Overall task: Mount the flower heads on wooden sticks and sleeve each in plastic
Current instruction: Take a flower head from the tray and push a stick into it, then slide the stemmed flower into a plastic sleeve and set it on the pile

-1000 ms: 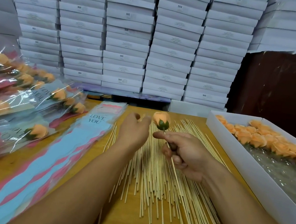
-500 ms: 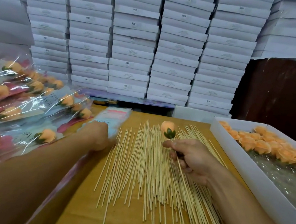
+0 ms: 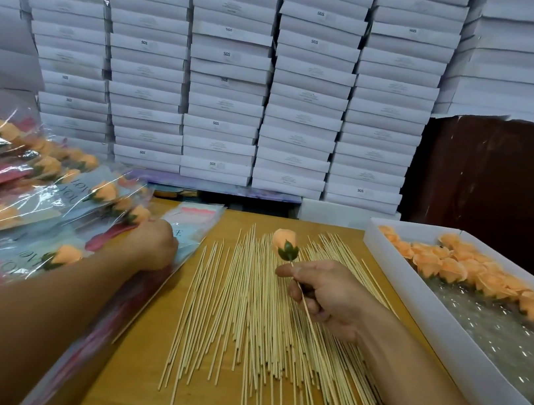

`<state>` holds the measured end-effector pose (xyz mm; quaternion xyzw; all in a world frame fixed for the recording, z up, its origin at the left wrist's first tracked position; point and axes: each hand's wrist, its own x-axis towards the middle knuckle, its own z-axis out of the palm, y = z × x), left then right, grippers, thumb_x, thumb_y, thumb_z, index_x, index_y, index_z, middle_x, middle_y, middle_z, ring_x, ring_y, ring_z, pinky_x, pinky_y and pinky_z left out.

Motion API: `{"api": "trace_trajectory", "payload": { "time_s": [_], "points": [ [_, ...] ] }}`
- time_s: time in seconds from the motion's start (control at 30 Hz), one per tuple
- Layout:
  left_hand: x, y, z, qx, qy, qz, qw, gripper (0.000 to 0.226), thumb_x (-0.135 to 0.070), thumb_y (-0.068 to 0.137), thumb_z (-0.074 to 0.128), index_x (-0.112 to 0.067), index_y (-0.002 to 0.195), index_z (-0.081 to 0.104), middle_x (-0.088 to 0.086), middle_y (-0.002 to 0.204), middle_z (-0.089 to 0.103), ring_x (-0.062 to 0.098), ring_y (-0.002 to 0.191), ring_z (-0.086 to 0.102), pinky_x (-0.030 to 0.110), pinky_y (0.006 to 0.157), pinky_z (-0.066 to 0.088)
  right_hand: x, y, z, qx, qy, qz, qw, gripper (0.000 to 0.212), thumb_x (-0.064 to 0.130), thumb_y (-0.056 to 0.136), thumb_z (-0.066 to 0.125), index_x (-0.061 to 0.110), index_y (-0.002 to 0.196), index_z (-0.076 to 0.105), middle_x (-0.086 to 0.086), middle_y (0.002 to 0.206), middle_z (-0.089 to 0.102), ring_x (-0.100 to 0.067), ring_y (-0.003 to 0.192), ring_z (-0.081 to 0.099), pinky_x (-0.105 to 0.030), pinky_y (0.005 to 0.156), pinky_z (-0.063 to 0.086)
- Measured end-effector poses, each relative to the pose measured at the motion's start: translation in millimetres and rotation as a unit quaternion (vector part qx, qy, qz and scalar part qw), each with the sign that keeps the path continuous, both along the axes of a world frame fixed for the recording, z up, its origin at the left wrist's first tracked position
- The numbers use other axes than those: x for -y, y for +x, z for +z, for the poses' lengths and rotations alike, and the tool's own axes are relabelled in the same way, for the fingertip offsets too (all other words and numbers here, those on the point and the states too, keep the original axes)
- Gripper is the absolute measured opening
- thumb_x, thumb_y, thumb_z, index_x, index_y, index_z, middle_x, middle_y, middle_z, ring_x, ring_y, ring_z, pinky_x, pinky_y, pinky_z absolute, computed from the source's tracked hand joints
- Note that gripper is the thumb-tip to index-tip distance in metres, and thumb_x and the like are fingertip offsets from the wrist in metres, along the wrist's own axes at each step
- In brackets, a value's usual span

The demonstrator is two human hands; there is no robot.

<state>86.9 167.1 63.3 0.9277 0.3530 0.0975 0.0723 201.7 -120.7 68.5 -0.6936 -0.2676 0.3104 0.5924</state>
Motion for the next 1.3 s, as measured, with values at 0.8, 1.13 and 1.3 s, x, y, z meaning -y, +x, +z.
{"api": "trace_trajectory", "payload": {
  "time_s": [0.8,1.13,1.3],
  "points": [
    [63.4,-5.9,43.6,0.023,0.204,-0.039,0.978,0.036,-0.020,0.096,0.050,-0.018,0.062,0.036,0.002,0.064,0.042,0.024,0.063,0.049,0.032,0.059,0.041,-5.5,-3.1,-6.0,-0.061,0.027,0.038,0.997,0.027,0.040,0.099,0.060,0.016,0.090,0.055,0.005,0.056,0.041,-0.008,0.042,0.031,-0.019,0.035,0.026],
    [190.9,-3.1,17.6,0.004,0.297,-0.189,0.936,0.024,-0.010,0.096,0.048,-0.010,0.115,0.062,0.011,0.108,0.059,0.030,0.092,0.063,0.036,0.063,0.038,-14.3,-8.1,-15.8,-0.071,0.087,-0.028,0.993,0.041,0.053,0.081,0.076,0.017,0.062,0.074,0.006,0.047,0.038,-0.008,0.035,0.031,-0.017,0.034,0.023],
    [208.2,-1.9,1.4,0.022,0.265,-0.235,0.935,0.021,-0.013,0.099,0.045,-0.010,0.111,0.062,0.011,0.108,0.061,0.029,0.092,0.063,0.037,0.065,0.036,-11.9,-6.0,-19.3,-0.023,0.068,-0.052,0.996,0.020,0.014,0.089,0.072,-0.005,0.083,0.075,-0.018,0.075,0.061,-0.025,0.063,0.054,-0.024,0.048,0.037]
  ]
}}
